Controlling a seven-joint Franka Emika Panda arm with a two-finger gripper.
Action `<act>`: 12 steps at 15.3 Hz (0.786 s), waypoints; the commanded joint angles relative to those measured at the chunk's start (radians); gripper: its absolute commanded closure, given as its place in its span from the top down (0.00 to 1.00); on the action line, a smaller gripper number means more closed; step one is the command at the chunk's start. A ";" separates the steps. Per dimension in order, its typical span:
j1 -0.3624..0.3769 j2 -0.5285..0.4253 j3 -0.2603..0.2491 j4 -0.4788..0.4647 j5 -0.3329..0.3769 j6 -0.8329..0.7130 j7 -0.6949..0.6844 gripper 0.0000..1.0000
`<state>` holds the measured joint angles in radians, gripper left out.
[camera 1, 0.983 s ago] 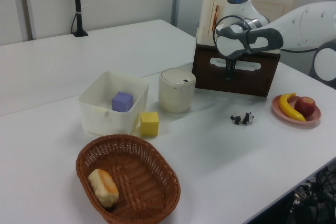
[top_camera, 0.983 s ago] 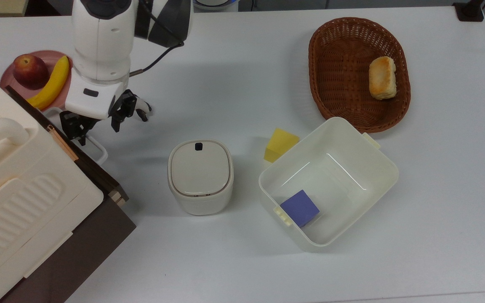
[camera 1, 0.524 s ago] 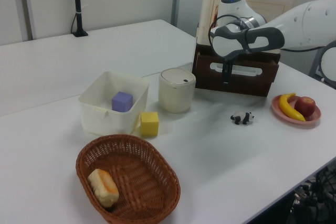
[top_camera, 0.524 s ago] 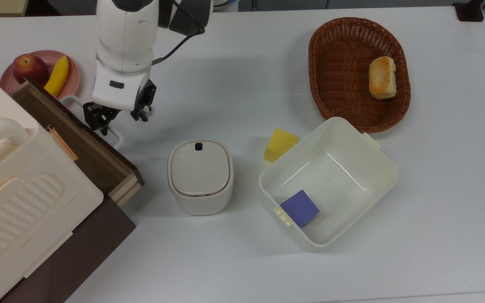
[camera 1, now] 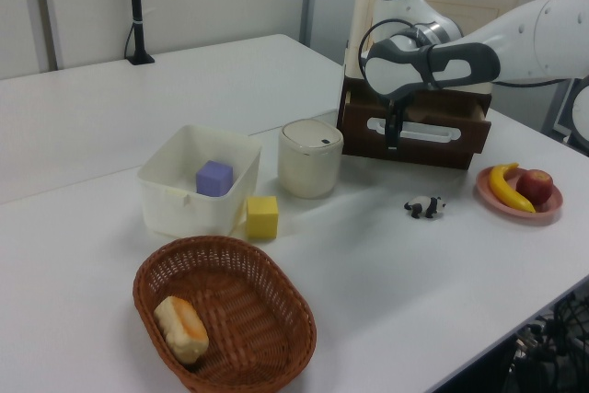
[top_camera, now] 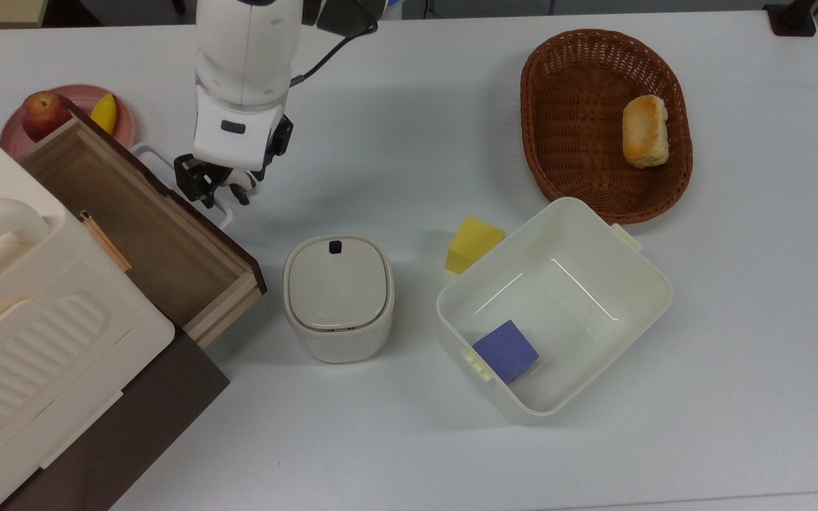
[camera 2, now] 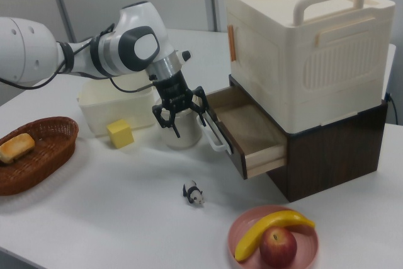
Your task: Slide the drawer open
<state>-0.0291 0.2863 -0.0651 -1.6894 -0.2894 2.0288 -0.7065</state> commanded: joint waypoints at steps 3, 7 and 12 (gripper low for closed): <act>0.008 -0.099 -0.004 -0.041 0.059 -0.035 -0.014 0.80; 0.012 -0.145 -0.005 -0.001 0.165 -0.131 0.034 1.00; 0.012 -0.145 -0.005 0.112 0.337 -0.335 0.379 1.00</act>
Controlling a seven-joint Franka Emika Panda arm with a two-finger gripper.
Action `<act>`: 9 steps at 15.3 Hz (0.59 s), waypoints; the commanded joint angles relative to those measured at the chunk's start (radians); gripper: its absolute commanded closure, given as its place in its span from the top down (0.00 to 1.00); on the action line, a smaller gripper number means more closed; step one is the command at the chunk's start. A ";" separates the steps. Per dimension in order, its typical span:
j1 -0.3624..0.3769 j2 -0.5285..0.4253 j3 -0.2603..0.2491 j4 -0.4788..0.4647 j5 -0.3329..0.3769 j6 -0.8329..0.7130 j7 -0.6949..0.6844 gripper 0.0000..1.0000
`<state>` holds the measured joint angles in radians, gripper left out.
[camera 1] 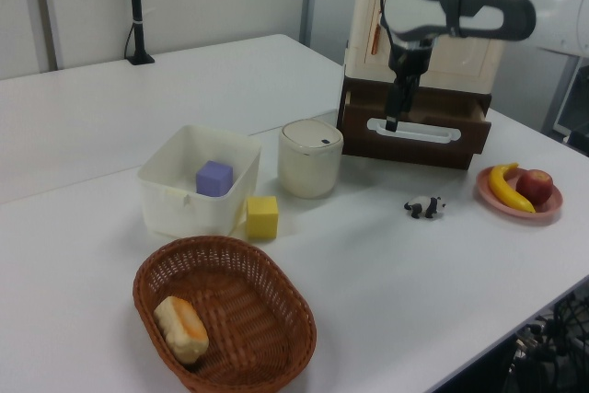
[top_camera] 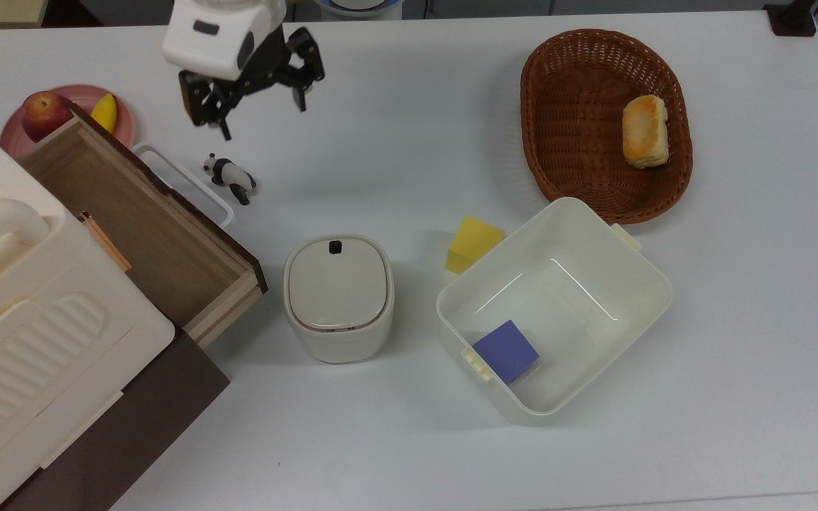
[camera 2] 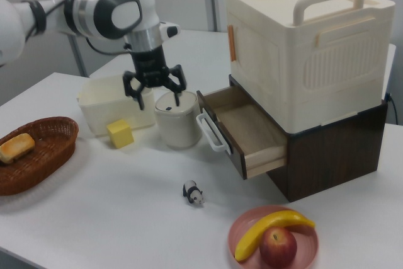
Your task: Slide the drawer open
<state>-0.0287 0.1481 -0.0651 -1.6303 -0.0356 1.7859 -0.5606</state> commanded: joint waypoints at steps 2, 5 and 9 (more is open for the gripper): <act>0.013 -0.009 -0.005 0.067 0.091 -0.114 0.425 1.00; 0.016 -0.007 -0.004 0.072 0.091 -0.128 0.588 1.00; 0.016 -0.007 -0.005 0.073 0.077 -0.118 0.611 1.00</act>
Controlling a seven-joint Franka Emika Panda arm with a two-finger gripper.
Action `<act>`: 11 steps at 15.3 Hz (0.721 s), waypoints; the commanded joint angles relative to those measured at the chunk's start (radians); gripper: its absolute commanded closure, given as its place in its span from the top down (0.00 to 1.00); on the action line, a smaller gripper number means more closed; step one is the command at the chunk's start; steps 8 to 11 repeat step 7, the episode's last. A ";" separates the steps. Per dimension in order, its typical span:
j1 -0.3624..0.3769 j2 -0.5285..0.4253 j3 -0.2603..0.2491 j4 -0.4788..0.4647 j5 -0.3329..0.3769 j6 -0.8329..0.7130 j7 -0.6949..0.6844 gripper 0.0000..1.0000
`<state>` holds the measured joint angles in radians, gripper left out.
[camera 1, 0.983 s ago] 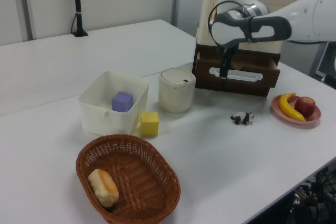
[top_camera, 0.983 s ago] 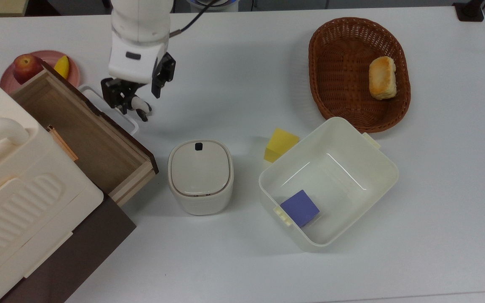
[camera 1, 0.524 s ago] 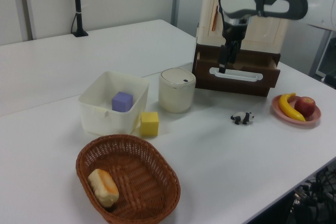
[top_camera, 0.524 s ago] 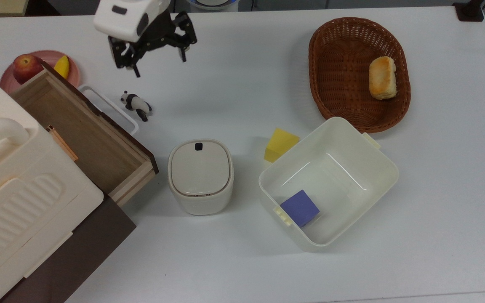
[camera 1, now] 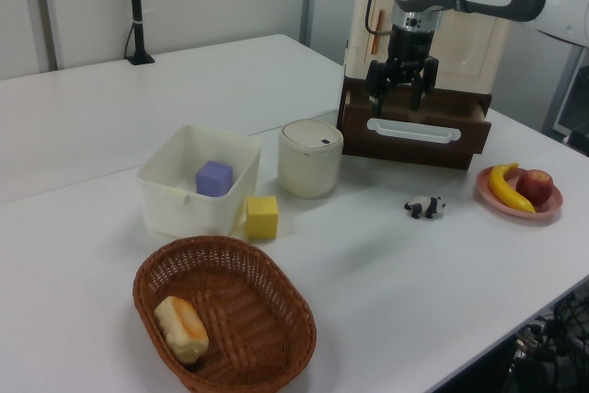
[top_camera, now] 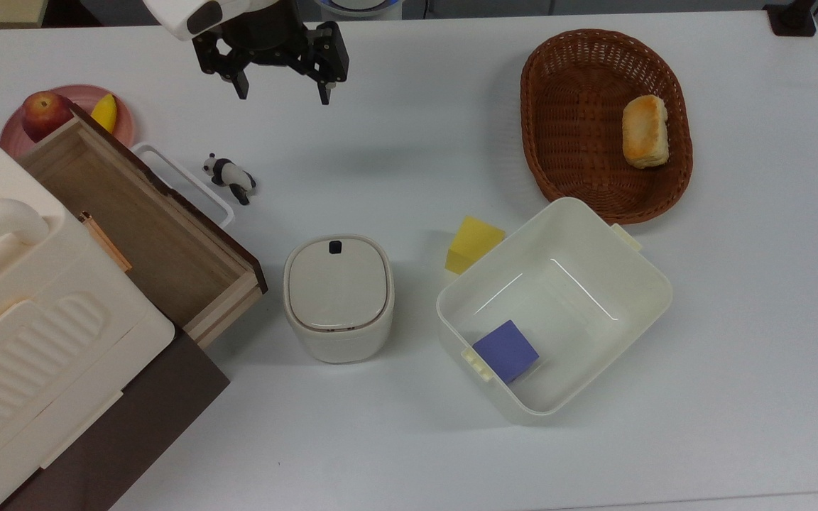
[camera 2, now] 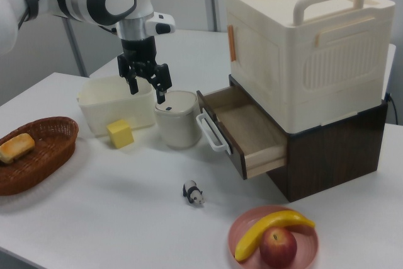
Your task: Slide the drawer open
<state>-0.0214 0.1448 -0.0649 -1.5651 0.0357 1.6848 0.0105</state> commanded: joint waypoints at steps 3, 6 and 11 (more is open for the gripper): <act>0.004 -0.004 -0.007 0.011 0.004 -0.022 0.039 1.00; 0.006 -0.004 -0.007 0.016 0.006 -0.024 0.039 1.00; 0.006 -0.004 -0.007 0.016 0.004 -0.024 0.039 1.00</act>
